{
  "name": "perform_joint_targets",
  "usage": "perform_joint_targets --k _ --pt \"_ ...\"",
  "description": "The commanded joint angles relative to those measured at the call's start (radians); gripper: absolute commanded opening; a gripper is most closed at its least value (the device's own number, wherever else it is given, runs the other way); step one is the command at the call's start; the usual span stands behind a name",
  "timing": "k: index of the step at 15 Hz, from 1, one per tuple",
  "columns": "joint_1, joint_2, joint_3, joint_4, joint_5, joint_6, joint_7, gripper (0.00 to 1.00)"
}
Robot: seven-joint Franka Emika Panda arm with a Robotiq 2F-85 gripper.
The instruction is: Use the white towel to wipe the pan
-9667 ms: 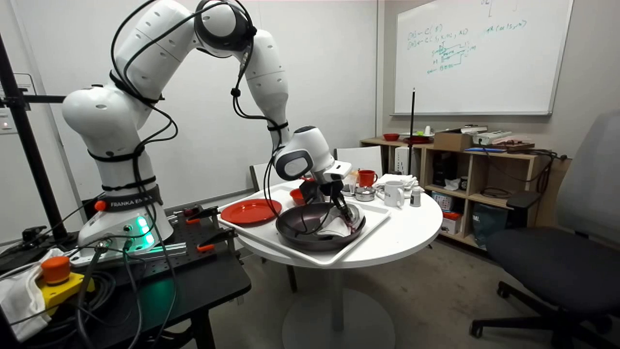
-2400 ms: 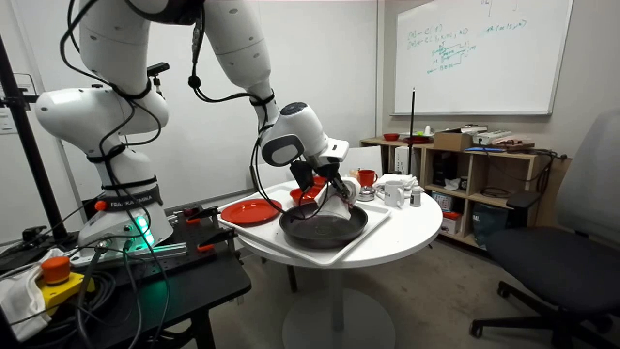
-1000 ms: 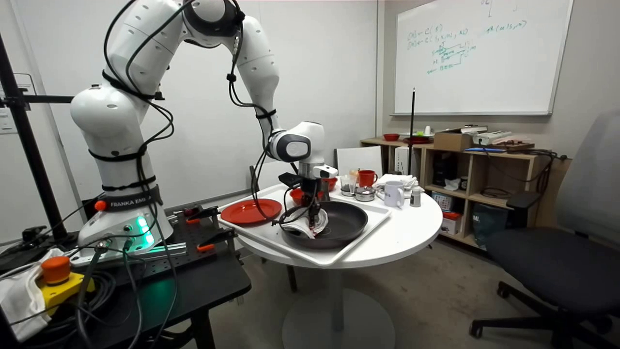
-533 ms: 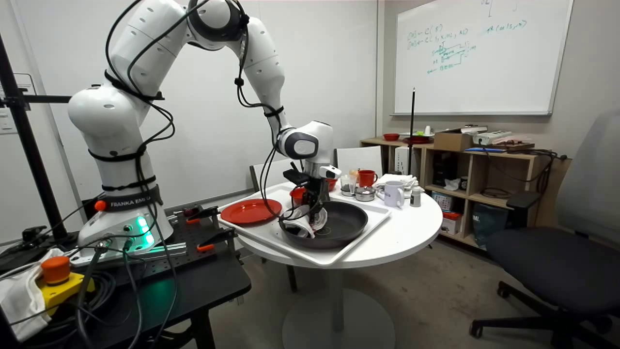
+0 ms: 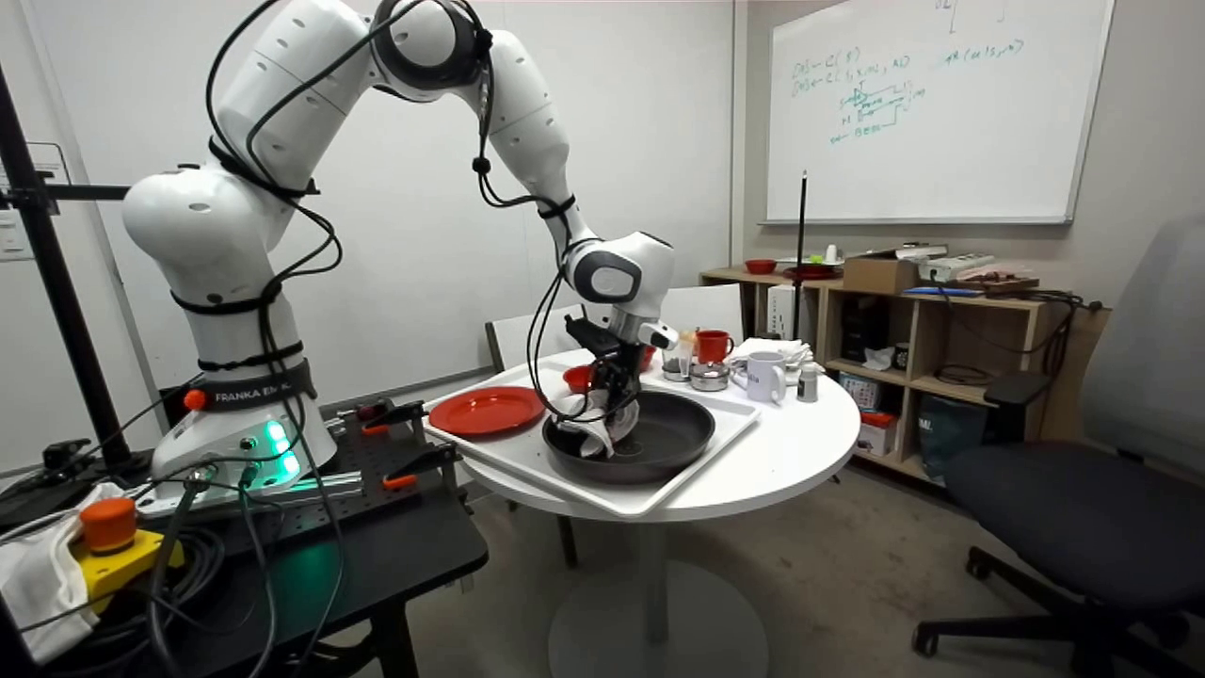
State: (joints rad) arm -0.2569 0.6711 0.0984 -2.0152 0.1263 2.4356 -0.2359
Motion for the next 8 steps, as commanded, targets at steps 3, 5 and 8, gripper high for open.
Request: perform_joint_targets --k 3,5,8 --pt "0.003 0.071 -0.012 0.123 0.052 -0.109 -0.011 0.03" --pt "0.012 0.093 -0.022 0.145 0.049 -0.108 0.007 0.03" --pt "0.013 0.080 -0.028 0.115 0.038 -0.075 -0.004 0.12"
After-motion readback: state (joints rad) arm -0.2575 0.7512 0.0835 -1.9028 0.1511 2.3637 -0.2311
